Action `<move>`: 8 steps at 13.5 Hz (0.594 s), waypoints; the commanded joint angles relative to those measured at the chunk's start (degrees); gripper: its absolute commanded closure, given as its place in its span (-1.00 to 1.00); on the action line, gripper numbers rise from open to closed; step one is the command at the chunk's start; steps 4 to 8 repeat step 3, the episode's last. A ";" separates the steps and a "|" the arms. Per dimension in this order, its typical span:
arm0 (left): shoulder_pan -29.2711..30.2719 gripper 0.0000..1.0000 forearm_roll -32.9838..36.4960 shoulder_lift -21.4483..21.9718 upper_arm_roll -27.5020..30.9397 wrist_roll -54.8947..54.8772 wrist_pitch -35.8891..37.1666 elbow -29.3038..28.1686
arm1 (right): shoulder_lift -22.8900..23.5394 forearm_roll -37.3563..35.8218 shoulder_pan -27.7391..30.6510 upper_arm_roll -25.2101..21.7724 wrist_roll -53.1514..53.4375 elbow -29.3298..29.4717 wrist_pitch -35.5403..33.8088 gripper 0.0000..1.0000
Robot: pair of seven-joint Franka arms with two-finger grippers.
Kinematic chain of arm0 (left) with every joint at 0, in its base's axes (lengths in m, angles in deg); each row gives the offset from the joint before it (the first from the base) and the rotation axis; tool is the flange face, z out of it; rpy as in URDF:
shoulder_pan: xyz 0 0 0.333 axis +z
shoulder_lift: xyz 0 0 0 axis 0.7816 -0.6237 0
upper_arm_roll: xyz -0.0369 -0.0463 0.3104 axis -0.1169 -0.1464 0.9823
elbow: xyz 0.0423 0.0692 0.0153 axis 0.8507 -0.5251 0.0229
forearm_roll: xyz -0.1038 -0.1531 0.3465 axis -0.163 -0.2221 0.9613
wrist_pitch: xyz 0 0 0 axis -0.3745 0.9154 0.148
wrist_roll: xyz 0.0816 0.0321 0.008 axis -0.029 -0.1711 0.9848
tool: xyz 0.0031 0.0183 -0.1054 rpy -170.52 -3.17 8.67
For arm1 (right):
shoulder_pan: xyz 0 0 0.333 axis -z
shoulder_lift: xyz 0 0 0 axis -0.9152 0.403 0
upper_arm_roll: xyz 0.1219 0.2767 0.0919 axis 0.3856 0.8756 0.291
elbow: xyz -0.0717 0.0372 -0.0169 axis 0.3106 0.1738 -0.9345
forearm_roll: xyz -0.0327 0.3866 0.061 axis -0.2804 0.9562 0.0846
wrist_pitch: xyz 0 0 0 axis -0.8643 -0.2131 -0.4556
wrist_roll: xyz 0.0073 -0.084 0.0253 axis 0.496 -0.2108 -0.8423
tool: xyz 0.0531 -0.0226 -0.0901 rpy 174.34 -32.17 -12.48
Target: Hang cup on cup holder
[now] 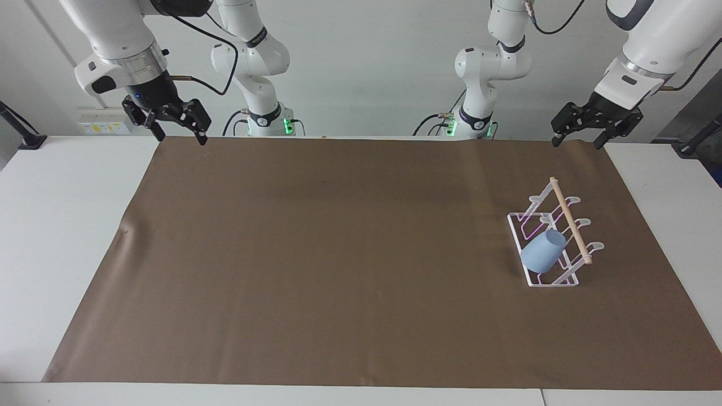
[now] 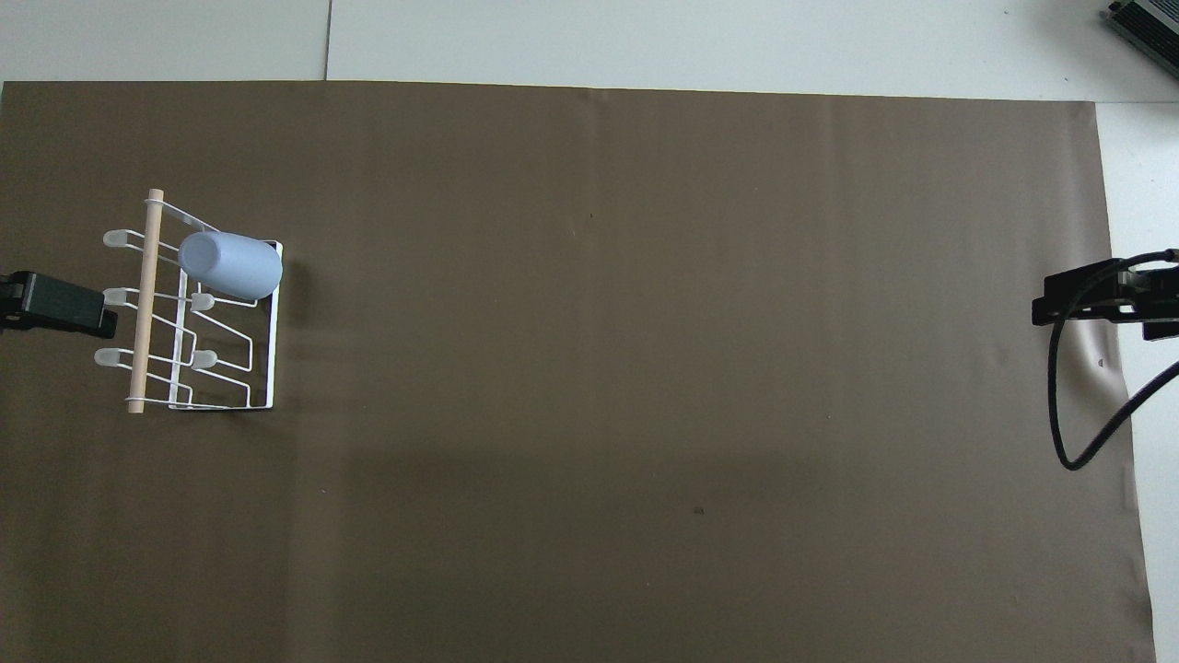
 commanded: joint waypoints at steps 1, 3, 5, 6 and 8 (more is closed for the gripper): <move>-0.96 -1.00 -0.41 0.47 0.80 -0.53 1.22 -0.29 | -0.43 -1.42 0.15 0.46 0.80 -0.36 0.68 -1.00; -0.87 -1.00 -0.41 0.56 0.54 -0.44 1.75 -0.38 | -0.52 -1.43 0.15 0.55 0.89 -0.44 0.68 -1.00; -0.87 -1.00 -0.41 0.56 0.54 -0.44 1.75 -0.38 | -0.52 -1.43 0.15 0.55 0.89 -0.44 0.68 -1.00; -0.87 -1.00 -0.41 0.56 0.54 -0.44 1.75 -0.38 | -0.52 -1.43 0.15 0.55 0.89 -0.44 0.68 -1.00; -0.87 -1.00 -0.41 0.56 0.54 -0.44 1.75 -0.38 | -0.52 -1.43 0.15 0.55 0.89 -0.44 0.68 -1.00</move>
